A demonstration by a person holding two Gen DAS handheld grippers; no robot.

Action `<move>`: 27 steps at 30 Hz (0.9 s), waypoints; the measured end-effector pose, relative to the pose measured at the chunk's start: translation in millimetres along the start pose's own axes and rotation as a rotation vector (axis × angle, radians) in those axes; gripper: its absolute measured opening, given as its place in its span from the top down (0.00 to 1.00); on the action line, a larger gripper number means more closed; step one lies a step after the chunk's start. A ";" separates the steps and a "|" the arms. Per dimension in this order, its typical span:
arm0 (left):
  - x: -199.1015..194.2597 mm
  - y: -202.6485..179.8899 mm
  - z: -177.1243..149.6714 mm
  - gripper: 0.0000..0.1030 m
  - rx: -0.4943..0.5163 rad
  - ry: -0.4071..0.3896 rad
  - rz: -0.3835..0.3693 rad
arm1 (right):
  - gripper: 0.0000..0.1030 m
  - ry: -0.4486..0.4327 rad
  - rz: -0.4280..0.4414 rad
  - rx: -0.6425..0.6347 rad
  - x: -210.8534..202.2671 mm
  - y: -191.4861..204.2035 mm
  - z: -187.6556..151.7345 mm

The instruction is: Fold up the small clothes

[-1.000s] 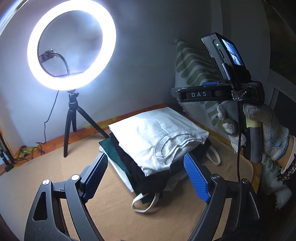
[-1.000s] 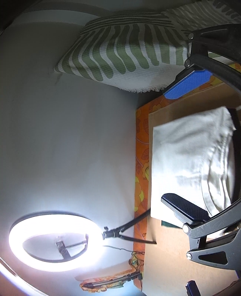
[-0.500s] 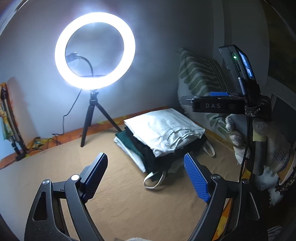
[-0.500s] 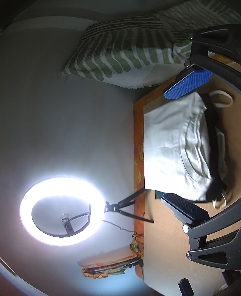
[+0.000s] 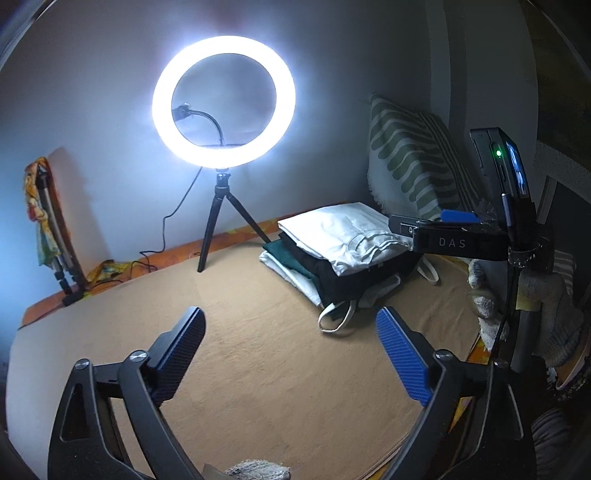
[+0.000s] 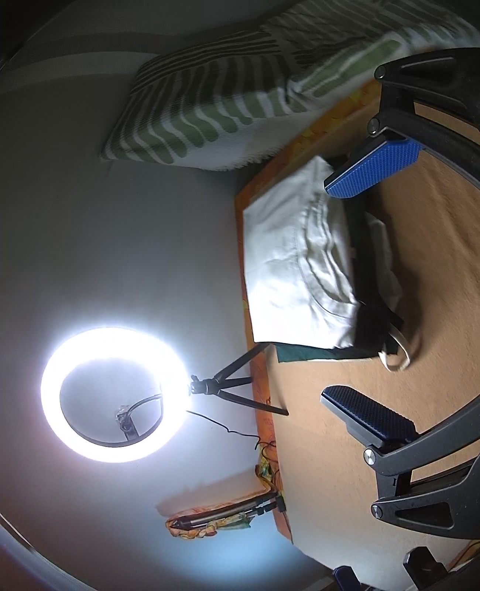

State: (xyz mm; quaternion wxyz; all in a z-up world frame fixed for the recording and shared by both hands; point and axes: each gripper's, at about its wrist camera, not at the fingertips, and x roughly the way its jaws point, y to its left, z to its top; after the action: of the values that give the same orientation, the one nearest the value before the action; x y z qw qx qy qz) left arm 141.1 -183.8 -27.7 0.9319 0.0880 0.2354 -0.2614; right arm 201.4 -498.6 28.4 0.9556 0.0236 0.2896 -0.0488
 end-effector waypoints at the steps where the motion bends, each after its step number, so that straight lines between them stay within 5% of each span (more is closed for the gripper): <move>1: -2.3 1.0 -2.7 0.04 0.004 -0.006 0.008 | 0.00 -0.001 0.000 0.009 -1.3 0.7 -4.3; 10: 1.2 7.3 -28.9 0.03 -0.006 0.025 -0.017 | 0.00 -0.014 -0.014 0.032 -2.6 12.4 -40.0; 27: 5.4 19.0 -37.9 0.03 -0.014 0.048 0.001 | 0.00 -0.035 -0.009 -0.012 5.8 33.8 -47.6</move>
State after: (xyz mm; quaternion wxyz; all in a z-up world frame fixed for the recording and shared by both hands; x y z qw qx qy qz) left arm 140.3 -159.2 -62.7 0.9268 0.0879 0.2594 -0.2570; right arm 183.6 -462.0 -13.8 0.9604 0.0157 0.2733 -0.0517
